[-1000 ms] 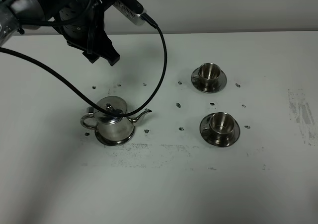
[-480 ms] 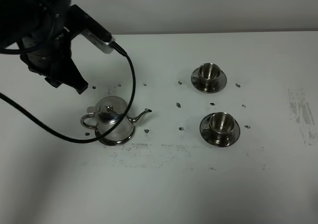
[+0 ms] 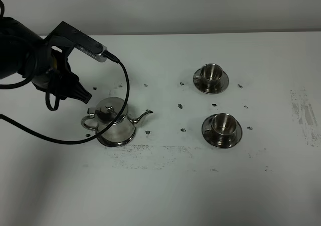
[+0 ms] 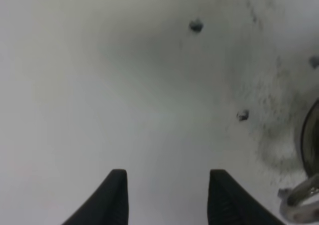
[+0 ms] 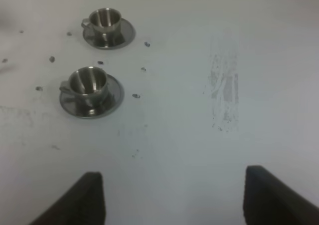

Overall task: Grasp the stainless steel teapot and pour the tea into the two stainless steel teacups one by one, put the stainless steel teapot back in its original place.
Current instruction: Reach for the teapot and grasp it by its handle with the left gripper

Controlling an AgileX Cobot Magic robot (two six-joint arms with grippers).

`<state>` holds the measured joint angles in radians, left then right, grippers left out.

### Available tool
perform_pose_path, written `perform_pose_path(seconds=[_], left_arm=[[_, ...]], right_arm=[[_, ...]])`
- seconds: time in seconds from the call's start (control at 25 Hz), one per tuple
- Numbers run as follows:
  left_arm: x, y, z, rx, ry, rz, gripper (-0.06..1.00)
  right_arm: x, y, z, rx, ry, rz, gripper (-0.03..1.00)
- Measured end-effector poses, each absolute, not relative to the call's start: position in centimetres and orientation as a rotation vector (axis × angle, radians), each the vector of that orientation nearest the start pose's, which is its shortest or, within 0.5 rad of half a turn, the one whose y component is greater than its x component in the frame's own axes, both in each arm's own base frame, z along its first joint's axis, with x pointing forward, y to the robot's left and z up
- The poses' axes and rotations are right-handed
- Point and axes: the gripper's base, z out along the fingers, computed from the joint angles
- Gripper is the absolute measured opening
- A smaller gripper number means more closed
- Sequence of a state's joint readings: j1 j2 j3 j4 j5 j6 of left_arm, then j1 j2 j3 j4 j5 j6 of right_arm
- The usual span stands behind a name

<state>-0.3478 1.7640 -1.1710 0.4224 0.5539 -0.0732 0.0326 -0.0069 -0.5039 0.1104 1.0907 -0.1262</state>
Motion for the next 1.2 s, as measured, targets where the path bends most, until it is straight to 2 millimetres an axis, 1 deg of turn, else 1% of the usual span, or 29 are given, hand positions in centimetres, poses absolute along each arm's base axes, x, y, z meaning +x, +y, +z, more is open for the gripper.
perform_pose_path(seconds=[0.2,0.36,0.56,0.76,1.2], left_arm=[[35.4,-11.0,20.8,0.704,2.494,0.214,0.37],[35.1,-11.1,20.6,0.732,2.508,0.188,0.37],[35.2,-11.3,20.3,0.844,2.476,0.199,0.37],[35.6,-11.5,19.2,0.956,2.450,0.215,0.37],[35.7,-11.7,19.1,0.952,2.434,0.196,0.37]], right_arm=[[-0.8,0.9,27.6,-0.171,2.052,0.075,0.59],[-0.8,0.9,27.6,-0.171,2.052,0.075,0.59],[-0.8,0.9,27.6,-0.171,2.052,0.075,0.59],[-0.8,0.9,27.6,-0.171,2.052,0.075,0.59],[-0.8,0.9,27.6,-0.171,2.051,0.075,0.59]])
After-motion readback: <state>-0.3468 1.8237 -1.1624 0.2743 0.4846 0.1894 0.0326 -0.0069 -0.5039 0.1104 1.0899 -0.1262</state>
